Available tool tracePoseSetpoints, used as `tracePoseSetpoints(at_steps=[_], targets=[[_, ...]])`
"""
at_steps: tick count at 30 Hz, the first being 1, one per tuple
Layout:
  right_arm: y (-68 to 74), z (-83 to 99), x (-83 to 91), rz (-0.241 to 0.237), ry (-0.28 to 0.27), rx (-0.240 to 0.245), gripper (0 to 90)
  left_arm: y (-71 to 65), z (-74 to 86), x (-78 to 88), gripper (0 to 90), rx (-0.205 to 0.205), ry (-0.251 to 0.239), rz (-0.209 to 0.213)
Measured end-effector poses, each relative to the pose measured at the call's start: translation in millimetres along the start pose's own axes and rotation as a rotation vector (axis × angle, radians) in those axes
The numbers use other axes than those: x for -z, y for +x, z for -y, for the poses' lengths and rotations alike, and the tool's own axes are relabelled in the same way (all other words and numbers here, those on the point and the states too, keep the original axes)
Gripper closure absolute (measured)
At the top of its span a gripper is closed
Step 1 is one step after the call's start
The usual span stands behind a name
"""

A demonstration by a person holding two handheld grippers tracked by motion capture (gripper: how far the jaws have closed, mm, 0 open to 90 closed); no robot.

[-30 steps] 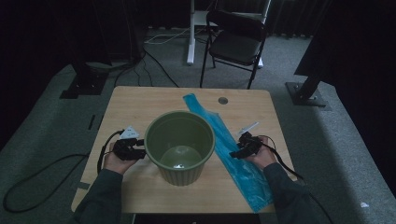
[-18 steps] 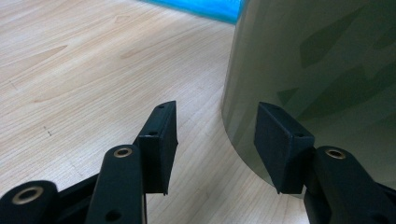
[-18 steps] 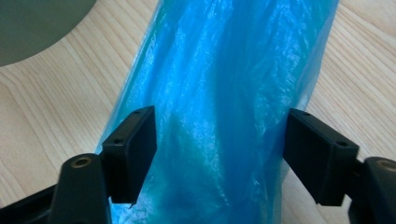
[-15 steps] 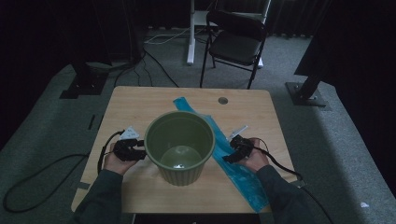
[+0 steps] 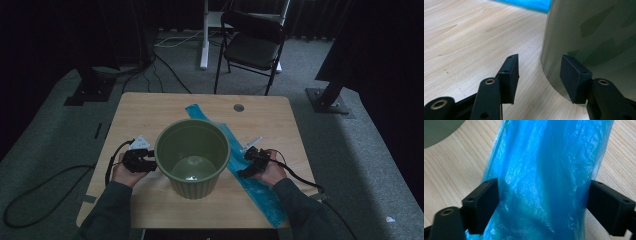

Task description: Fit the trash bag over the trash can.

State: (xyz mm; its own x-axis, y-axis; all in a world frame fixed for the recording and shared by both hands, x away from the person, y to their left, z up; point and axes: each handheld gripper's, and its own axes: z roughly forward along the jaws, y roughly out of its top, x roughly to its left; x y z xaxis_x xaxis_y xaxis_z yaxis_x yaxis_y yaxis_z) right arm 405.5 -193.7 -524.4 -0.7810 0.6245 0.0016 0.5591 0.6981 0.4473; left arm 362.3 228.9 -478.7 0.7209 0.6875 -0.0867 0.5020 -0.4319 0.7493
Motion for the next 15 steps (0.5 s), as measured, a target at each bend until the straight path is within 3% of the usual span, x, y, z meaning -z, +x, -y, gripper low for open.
tracePoseSetpoints(at_steps=[11, 15], targets=[[-8.0, -0.4, 9.5, -0.008, -0.008, -0.018, 75.7, 0.0, -0.2, -0.1, 49.6, 0.002, 0.001, 0.0], [-11.1, -0.9, 12.1, -0.021, -0.019, -0.021, 86.3, 0.0, -0.2, 0.0, 49.6, 0.003, 0.001, 0.001]])
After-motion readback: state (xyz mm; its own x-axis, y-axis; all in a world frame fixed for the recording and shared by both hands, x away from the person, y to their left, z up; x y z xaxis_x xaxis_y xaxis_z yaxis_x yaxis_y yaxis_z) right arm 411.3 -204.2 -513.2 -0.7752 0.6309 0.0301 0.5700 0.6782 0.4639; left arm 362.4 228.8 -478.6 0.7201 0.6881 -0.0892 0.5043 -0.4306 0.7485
